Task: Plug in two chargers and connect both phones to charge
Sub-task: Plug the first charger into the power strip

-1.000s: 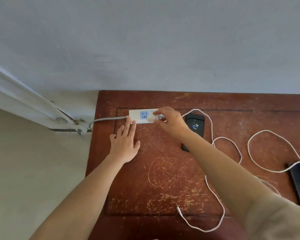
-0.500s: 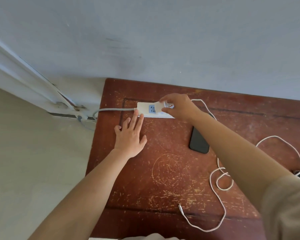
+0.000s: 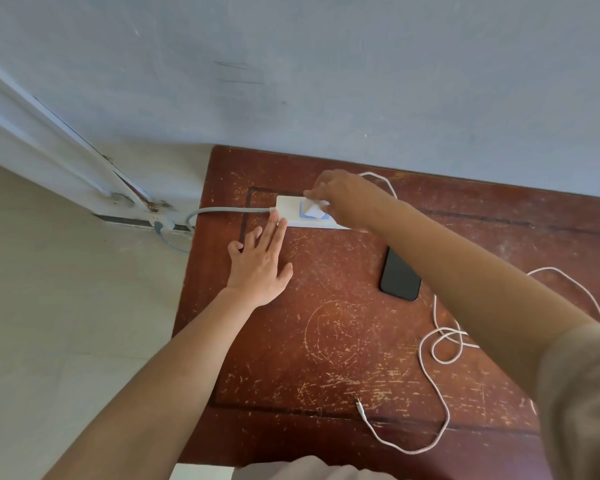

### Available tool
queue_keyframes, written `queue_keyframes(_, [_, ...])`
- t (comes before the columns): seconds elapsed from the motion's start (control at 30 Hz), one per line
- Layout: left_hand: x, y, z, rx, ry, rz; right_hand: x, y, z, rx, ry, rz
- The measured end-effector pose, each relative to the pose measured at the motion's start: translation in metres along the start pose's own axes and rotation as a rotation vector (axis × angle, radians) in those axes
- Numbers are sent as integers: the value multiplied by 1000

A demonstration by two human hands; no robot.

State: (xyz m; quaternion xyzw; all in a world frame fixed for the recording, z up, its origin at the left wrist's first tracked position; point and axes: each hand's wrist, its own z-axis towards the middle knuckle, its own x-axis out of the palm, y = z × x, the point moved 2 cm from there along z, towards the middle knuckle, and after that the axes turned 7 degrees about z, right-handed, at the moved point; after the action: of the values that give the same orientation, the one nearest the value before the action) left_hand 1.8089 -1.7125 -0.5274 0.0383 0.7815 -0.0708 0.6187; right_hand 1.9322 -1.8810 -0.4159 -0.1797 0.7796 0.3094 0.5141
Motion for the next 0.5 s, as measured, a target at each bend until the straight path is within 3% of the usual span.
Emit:
queue_keyframes(0.13, [1, 1, 0, 16, 2, 5, 2, 12, 2, -68, 26, -157])
queue_keyframes(0.3, [0, 5, 0, 35, 1, -16, -5, 10, 8, 57, 11, 7])
queue_keyframes(0.5, [1, 5, -1, 36, -5, -53, 6, 14, 6, 62, 55, 2])
